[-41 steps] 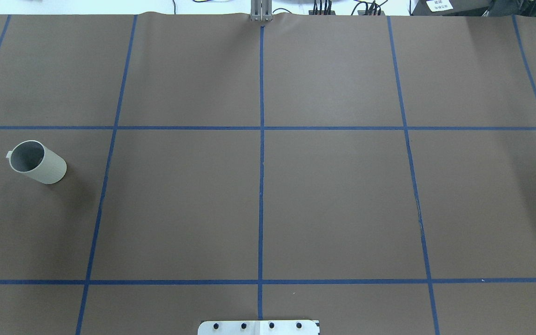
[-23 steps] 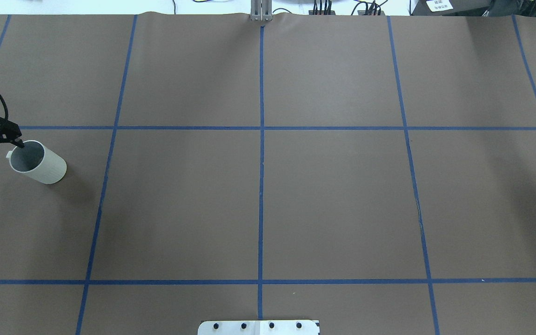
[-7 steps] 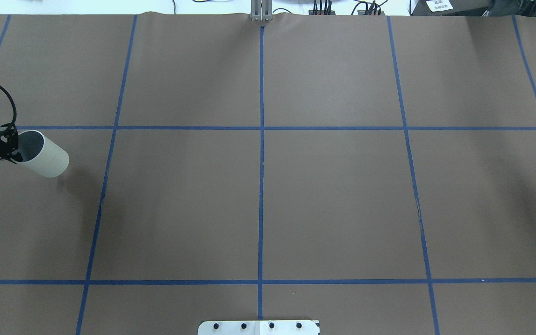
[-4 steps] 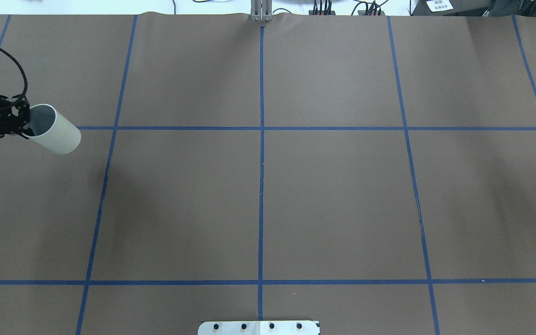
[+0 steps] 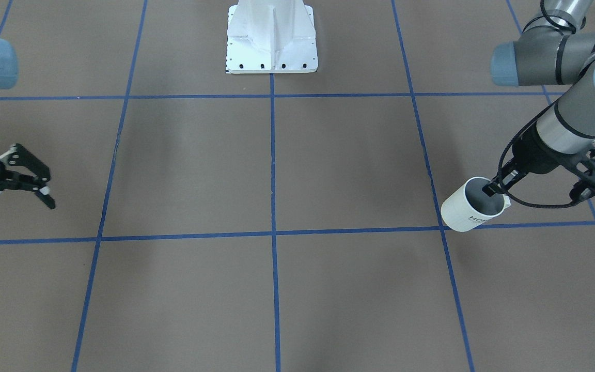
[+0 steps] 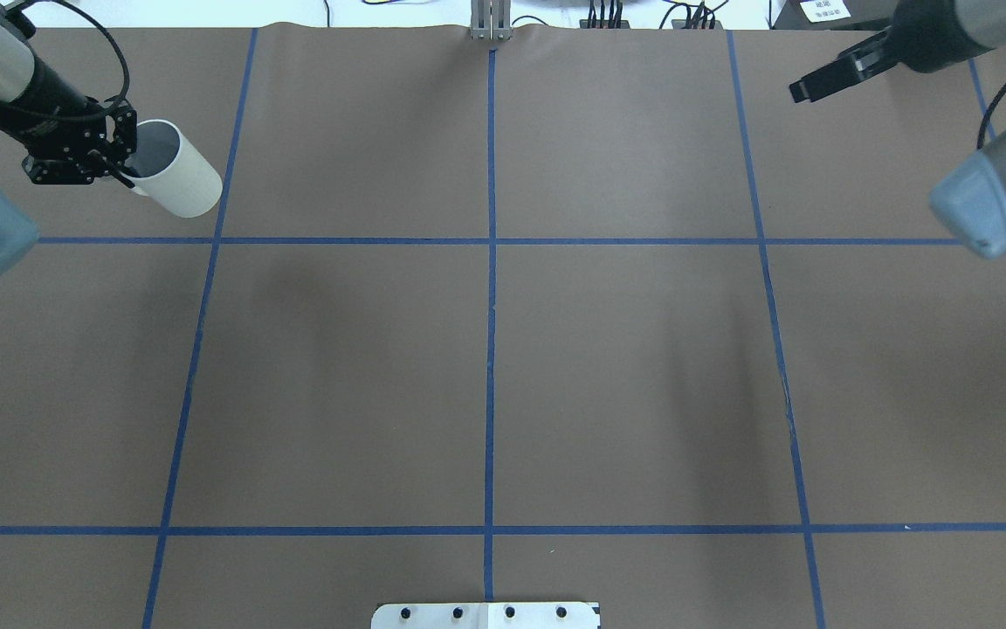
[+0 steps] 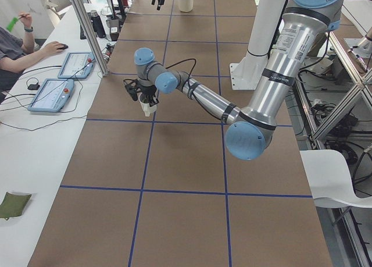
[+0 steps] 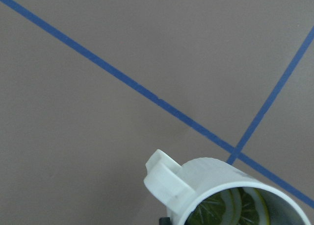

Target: Left arm hands cup to right arm to dump lemon

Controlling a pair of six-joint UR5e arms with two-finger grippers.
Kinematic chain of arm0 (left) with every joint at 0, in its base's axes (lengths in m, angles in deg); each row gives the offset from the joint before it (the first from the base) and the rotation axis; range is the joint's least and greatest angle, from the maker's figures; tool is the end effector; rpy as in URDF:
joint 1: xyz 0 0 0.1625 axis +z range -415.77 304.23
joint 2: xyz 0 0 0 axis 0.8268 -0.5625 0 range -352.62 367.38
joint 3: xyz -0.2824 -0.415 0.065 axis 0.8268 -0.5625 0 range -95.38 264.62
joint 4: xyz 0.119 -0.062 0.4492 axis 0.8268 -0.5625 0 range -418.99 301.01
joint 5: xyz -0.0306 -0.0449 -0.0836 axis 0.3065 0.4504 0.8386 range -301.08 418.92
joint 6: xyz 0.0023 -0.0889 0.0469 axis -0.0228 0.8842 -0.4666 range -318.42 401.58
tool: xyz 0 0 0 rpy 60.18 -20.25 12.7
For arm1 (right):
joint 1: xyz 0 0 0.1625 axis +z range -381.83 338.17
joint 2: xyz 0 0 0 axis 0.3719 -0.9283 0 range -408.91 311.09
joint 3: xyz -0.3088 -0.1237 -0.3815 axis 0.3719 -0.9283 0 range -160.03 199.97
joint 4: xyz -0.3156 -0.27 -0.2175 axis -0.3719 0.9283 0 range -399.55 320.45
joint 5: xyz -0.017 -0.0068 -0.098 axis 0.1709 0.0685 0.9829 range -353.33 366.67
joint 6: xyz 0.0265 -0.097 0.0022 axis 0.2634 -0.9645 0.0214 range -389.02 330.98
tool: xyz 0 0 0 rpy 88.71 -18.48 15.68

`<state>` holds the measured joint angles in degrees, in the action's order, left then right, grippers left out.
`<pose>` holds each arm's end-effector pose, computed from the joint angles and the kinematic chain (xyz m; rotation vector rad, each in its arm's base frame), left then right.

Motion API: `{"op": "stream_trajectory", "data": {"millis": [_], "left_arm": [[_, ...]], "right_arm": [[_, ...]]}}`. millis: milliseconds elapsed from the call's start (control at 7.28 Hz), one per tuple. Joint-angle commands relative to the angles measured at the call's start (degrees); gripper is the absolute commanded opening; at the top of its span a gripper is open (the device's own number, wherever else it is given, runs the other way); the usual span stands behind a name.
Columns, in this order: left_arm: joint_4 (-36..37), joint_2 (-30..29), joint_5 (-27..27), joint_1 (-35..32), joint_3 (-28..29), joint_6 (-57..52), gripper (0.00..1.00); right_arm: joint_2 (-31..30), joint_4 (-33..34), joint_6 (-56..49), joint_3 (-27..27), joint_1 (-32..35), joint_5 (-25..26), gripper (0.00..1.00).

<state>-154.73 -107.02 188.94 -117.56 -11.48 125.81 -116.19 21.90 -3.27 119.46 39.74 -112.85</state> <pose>0.2811 -0.6689 0.3985 -0.2280 0.8961 -0.6883 -0.2600 -0.6562 0.3456 0.7112 -0.8875 -0.3145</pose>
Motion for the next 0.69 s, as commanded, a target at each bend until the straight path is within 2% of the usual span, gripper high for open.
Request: {"op": "stream_trajectory", "data": {"millis": [0, 137, 412, 550], "left_arm": [[0.98, -8.35, 0.84, 0.88, 3.8, 4.53, 0.0], [3.25, -12.3, 3.2, 3.15, 6.69, 4.54, 0.0], [3.02, -19.26, 8.72, 4.48, 12.23, 8.38, 0.0], [2.84, -21.64, 9.63, 6.14, 12.78, 9.63, 0.0]], "right_arm": [[0.22, -15.25, 10.08, 0.35, -14.74, 19.76, 0.98], [0.39, -18.43, 10.19, 0.52, -20.73, 24.02, 0.99], [0.75, -25.73, 9.93, 0.7, -27.61, 27.82, 0.99], [2.14, -25.76, 9.67, 0.62, -30.43, 30.54, 0.99]]}}
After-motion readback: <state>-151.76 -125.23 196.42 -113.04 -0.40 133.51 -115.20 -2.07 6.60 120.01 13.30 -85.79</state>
